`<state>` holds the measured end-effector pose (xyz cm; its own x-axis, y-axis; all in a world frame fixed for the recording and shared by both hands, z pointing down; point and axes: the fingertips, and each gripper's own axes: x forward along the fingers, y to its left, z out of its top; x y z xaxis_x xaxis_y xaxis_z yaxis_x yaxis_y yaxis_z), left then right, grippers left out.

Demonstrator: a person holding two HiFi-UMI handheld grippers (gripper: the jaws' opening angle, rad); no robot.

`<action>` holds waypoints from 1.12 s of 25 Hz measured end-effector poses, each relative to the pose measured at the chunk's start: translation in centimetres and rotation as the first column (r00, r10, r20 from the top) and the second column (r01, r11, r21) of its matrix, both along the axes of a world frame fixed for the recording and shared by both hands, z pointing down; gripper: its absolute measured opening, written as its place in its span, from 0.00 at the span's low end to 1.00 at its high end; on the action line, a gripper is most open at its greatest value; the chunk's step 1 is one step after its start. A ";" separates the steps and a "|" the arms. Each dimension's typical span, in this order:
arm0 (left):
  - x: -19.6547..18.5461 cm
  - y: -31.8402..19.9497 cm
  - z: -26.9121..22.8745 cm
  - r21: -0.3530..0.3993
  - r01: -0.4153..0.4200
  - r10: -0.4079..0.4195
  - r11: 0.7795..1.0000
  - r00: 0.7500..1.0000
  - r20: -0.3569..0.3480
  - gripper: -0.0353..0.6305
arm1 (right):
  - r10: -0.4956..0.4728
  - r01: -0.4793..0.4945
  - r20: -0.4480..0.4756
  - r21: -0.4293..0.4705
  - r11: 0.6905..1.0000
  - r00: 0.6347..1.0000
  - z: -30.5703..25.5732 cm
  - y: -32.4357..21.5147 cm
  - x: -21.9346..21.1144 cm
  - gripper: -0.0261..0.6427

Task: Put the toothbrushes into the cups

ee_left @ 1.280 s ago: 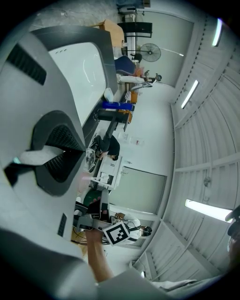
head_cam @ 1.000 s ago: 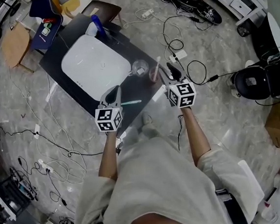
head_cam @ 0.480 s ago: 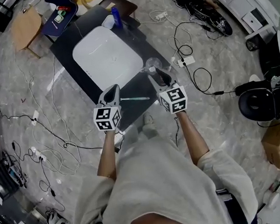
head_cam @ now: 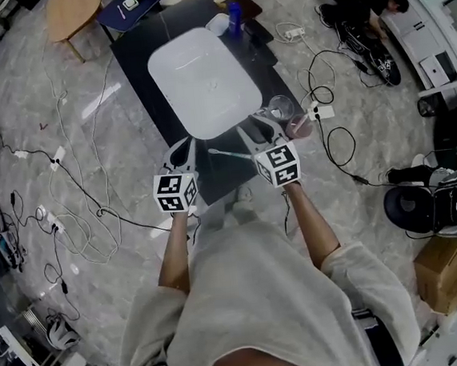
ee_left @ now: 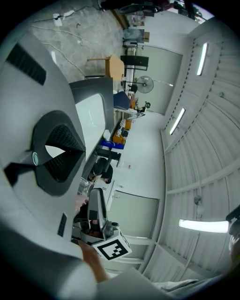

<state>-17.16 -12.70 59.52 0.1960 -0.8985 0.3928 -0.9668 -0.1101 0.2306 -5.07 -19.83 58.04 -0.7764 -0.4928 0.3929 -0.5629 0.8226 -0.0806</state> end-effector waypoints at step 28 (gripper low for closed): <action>-5.3 4.0 3.9 -0.066 0.140 -0.145 0.988 0.987 -0.063 0.09 | -0.364 0.329 -0.285 -0.164 0.930 0.887 12.3 8.1 -7.9 0.28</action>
<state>-22.49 -8.69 63.39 0.0957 -0.8937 0.4384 -0.9535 0.0442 0.2982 -13.01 -11.78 70.35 -0.7230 -0.1553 0.6732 -0.2542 0.9659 -0.0502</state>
